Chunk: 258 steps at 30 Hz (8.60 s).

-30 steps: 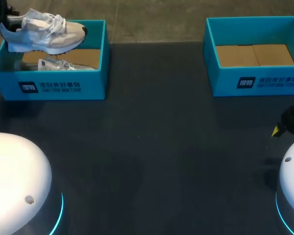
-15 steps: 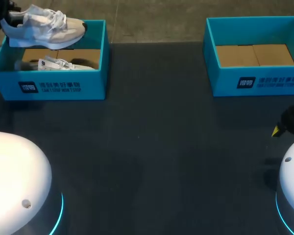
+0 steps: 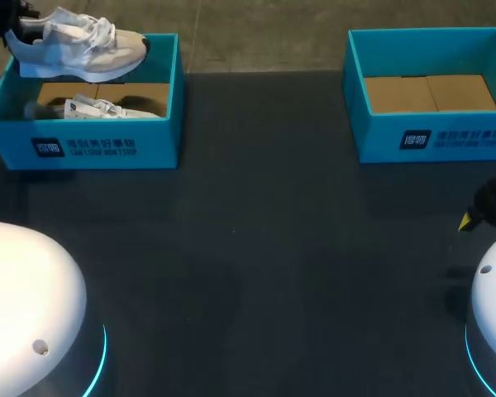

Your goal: Take the shoe out of the shoebox, open the shoe tongue, remove and reinsert the insole, then place the shoe into the shoebox

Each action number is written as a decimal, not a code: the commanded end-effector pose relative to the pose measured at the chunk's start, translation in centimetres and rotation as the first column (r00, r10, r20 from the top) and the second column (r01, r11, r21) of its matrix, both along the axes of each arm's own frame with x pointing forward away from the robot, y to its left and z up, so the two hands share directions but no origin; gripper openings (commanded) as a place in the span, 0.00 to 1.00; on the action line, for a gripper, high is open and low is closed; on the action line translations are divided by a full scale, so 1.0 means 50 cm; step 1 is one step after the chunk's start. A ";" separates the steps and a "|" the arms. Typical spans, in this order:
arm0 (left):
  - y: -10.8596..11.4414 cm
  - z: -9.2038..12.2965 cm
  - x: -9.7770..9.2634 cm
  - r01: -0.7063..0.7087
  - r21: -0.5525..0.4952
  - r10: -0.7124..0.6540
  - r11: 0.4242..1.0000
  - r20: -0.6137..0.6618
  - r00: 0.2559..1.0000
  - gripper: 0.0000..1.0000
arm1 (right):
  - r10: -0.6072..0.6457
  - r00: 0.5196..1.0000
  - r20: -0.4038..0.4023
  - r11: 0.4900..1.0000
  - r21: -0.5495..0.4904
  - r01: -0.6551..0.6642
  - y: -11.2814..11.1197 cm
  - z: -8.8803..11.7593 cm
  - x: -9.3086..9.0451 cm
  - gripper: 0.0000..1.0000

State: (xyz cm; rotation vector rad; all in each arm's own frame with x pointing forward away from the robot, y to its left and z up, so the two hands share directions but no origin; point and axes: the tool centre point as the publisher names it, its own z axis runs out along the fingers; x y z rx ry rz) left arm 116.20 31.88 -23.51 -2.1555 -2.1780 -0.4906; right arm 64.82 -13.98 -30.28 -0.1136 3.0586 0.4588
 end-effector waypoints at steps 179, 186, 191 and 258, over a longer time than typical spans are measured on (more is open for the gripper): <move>-0.090 -0.009 -0.226 -0.153 -0.179 0.128 0.972 -0.145 0.981 1.00 | -0.002 1.000 0.002 1.000 -0.004 0.002 0.002 -0.001 -0.002 1.00; -0.090 -0.009 -0.226 -0.153 -0.179 0.128 0.972 -0.145 0.981 1.00 | -0.002 1.000 0.002 1.000 -0.004 0.002 0.002 -0.001 -0.002 1.00; -0.090 -0.009 -0.226 -0.153 -0.179 0.128 0.972 -0.145 0.981 1.00 | -0.002 1.000 0.002 1.000 -0.004 0.002 0.002 -0.001 -0.002 1.00; -0.076 -0.265 -0.221 -0.132 -0.064 0.098 0.989 -0.379 0.920 0.70 | -0.002 1.000 0.002 1.000 -0.004 0.002 0.002 -0.001 -0.002 1.00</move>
